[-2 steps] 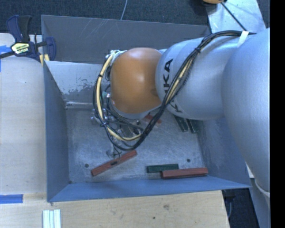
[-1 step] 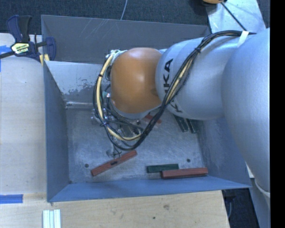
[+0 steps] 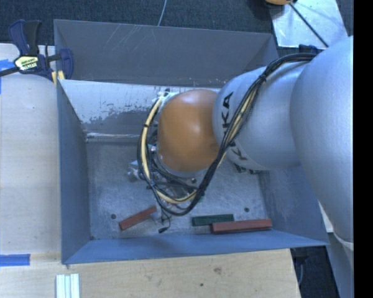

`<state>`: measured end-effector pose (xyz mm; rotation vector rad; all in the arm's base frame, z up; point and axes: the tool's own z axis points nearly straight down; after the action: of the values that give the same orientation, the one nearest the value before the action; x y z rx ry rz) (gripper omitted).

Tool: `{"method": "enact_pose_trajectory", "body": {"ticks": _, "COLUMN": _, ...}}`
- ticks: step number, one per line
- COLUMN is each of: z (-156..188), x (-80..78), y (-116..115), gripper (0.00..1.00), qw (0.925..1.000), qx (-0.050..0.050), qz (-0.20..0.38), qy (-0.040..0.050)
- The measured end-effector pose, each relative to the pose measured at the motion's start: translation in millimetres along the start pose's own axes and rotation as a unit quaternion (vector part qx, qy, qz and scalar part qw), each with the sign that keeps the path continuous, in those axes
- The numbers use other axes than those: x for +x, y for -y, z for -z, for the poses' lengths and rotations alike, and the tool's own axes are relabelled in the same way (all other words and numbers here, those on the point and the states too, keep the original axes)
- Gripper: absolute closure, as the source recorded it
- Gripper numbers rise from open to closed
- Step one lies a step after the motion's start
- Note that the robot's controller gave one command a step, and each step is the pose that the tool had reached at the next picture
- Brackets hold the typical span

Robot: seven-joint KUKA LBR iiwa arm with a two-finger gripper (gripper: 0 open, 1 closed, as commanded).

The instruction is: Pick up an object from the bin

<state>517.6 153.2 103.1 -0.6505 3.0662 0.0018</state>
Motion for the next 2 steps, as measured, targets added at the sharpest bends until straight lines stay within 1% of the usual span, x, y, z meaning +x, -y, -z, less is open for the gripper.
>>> {"method": "enact_pose_trajectory", "body": {"ticks": 1, "z": -26.9, "x": -1.3, "y": 7.5, "gripper": 1.00, "qw": 0.9992, "qx": 0.000, "qz": 0.040, "qy": -0.0022}}
{"method": "enact_pose_trajectory", "body": {"ticks": 2, "z": -26.9, "x": -1.2, "y": 7.5, "gripper": 1.00, "qw": 0.9992, "qx": 0.000, "qz": 0.040, "qy": -0.0023}}
